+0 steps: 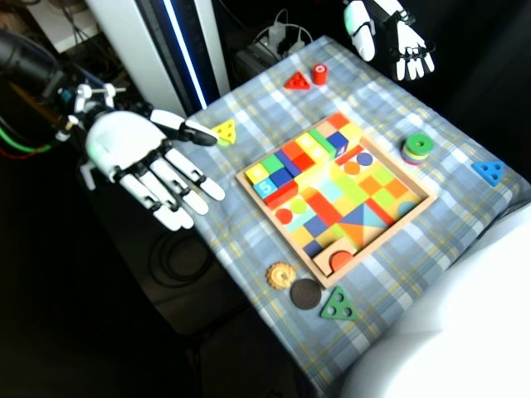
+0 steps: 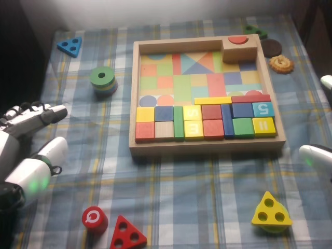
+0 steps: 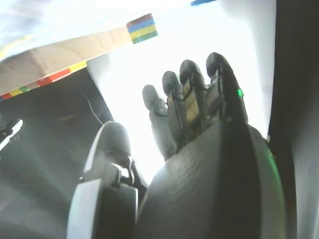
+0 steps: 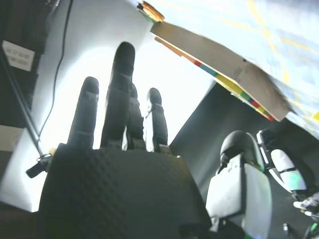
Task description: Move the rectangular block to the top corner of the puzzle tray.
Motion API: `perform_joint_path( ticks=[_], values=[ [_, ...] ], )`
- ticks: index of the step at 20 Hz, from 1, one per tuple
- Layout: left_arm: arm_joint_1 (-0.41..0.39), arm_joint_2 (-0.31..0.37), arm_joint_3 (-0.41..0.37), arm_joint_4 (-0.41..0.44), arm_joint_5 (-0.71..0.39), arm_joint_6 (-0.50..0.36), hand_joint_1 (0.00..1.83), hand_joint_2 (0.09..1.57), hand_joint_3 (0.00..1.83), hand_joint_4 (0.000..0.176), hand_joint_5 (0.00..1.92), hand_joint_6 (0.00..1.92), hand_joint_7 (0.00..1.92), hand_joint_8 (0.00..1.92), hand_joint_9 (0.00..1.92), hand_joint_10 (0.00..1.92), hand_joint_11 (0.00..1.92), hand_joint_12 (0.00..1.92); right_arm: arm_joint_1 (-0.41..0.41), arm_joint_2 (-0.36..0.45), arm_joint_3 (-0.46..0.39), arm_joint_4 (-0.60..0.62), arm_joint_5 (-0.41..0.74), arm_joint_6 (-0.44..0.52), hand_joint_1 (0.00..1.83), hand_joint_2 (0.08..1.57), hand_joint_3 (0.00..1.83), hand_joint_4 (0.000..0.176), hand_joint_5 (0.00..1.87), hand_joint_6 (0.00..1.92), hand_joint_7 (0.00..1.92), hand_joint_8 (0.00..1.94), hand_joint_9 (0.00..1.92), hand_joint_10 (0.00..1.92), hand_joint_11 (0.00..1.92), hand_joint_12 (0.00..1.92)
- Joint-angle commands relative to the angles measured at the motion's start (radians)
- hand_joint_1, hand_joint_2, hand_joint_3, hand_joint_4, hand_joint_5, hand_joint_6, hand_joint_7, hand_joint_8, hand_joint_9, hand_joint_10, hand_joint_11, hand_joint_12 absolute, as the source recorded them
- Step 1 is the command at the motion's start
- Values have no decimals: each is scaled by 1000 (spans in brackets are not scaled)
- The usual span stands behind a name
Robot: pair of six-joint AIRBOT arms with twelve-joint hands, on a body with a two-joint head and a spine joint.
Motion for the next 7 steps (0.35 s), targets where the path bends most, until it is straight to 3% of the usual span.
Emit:
perform_joint_path(
  ticks=[1, 4, 5, 7],
  values=[
    [-9, -3, 3, 37, -119, -9, 538, 1416, 2, 24, 591, 1, 434, 1, 282, 2, 0, 321, 6, 2, 7, -48, 131, 23, 0, 984, 0, 95, 253, 12, 201, 12, 113, 13, 81, 48],
    [-11, -7, 10, 37, -113, -9, 537, 1425, 0, 20, 578, 8, 434, 3, 279, 0, 0, 167, 9, 0, 22, -60, 129, 46, 0, 1001, 4, 61, 255, 6, 213, 10, 121, 10, 85, 60],
    [-12, -7, 12, 37, -119, -9, 556, 1424, 0, 15, 583, 6, 439, 3, 278, 0, 0, 126, 10, -3, 24, -59, 134, 45, 0, 991, 0, 76, 246, 2, 212, 7, 120, 8, 91, 67],
    [-16, -1, 15, 37, -122, -9, 521, 1427, 1, 10, 583, 2, 437, 1, 277, 2, 0, 84, 10, -6, 33, -59, 133, 45, 0, 999, 3, 77, 241, 1, 212, 5, 123, 8, 100, 77]
  ],
)
